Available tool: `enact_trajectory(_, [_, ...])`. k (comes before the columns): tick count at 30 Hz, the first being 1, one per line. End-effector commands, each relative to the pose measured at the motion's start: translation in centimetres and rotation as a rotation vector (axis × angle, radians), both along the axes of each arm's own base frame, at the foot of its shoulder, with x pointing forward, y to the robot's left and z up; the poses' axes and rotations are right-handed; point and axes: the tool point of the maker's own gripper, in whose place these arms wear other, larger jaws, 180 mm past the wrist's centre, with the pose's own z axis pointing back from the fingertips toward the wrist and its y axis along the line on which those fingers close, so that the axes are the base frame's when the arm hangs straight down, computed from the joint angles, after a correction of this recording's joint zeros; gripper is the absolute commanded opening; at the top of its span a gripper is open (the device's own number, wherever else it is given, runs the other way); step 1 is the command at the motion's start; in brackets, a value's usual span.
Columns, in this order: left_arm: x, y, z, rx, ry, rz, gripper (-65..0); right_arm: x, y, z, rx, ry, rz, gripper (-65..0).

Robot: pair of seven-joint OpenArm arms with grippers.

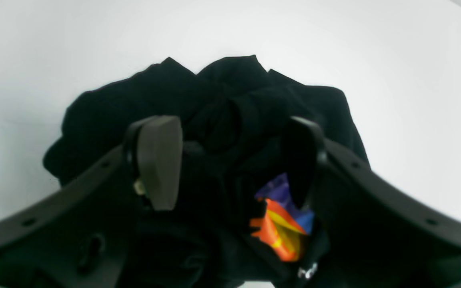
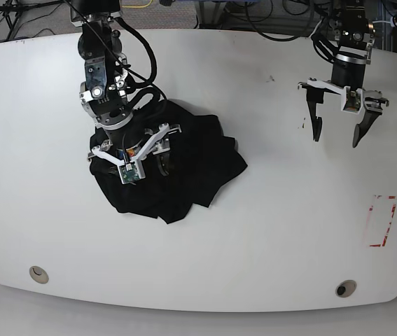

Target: Fold the T-shirt properly

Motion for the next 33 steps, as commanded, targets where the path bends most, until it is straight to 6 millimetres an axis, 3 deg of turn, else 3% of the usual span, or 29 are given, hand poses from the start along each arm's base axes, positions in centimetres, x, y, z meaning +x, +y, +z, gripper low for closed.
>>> enact_trajectory(1, [0.2, 0.0, 1.2, 0.004, -0.047, -0.006, -18.2, -0.1, -0.2, 0.7, -0.006, -0.034, 0.016, -35.2])
enact_trajectory(2, [0.2, 0.0, 1.2, 0.003, -0.047, -0.006, -18.0, -0.8, -0.1, 0.1, -0.015, -0.015, 0.033, -40.9])
enact_trajectory(6, [0.2, -0.1, 1.4, 0.002, -0.051, -0.010, -18.2, -1.4, -0.4, -0.7, -0.029, 0.008, 0.039, -53.7])
enact_trajectory(12, [0.1, -0.1, 1.2, -0.001, -0.048, -0.005, -18.1, -2.1, 0.0, -1.0, -0.024, 0.017, 0.050, -63.9])
enact_trajectory(22, [0.0, -0.1, 1.1, -0.003, -0.043, -0.007, -18.0, -1.8, 0.6, 0.0, -0.002, -0.010, 0.059, -62.8])
enact_trajectory(24, [0.1, -0.1, 1.2, 0.000, -0.046, -0.007, -17.8, -0.8, 0.3, 1.3, -0.009, -0.050, 0.055, -64.1])
enact_trajectory(33, [0.3, -0.1, 1.2, 0.000, -0.047, -0.009, -17.6, 0.7, -0.5, 3.2, -0.043, -0.108, 0.056, -65.0])
